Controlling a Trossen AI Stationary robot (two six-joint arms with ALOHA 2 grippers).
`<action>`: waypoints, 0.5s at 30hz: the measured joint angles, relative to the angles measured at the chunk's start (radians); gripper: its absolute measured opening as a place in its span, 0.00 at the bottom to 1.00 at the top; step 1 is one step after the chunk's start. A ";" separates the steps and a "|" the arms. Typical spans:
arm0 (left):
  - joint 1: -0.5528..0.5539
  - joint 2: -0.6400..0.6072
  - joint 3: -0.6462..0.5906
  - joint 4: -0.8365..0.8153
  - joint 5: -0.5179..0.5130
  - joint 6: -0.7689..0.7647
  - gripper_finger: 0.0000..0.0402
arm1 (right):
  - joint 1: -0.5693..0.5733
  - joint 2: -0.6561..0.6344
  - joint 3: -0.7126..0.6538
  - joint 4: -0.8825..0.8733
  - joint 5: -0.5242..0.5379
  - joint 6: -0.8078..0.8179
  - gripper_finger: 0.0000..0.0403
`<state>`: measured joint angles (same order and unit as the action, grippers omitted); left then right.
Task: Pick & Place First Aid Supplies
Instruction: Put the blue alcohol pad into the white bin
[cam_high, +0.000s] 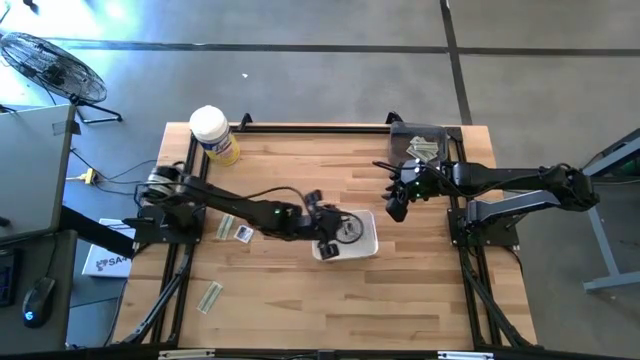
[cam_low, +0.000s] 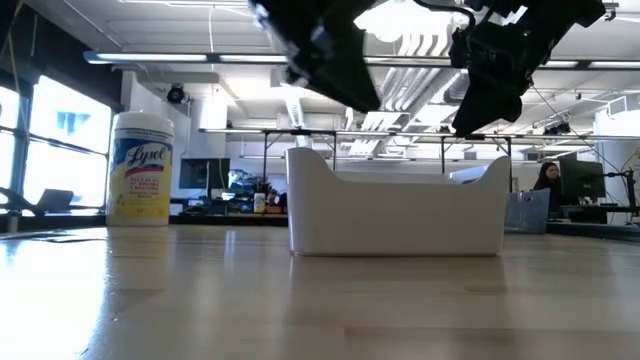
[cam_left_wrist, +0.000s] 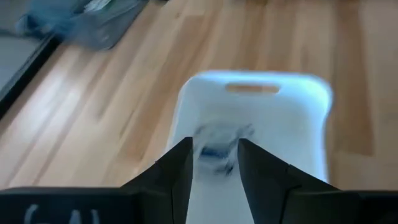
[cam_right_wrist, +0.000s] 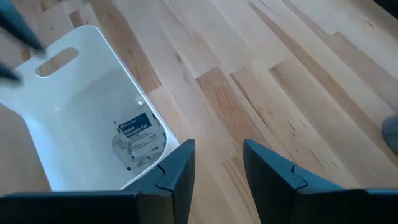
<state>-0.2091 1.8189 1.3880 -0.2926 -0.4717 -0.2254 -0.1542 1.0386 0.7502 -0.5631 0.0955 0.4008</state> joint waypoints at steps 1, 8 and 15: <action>-0.010 -0.019 -0.017 -0.030 -0.030 -0.031 0.31 | 0.000 0.000 0.000 0.000 0.001 0.000 0.32; -0.100 -0.174 -0.198 -0.197 -0.167 -0.290 0.31 | 0.000 0.000 0.000 0.017 0.004 -0.015 0.32; -0.228 -0.374 -0.490 -0.180 -0.233 -0.563 0.31 | 0.000 0.000 0.000 0.052 0.011 -0.020 0.32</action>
<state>-0.4369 1.4447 0.8981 -0.4721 -0.7050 -0.7885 -0.1543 1.0386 0.7502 -0.5109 0.1061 0.3813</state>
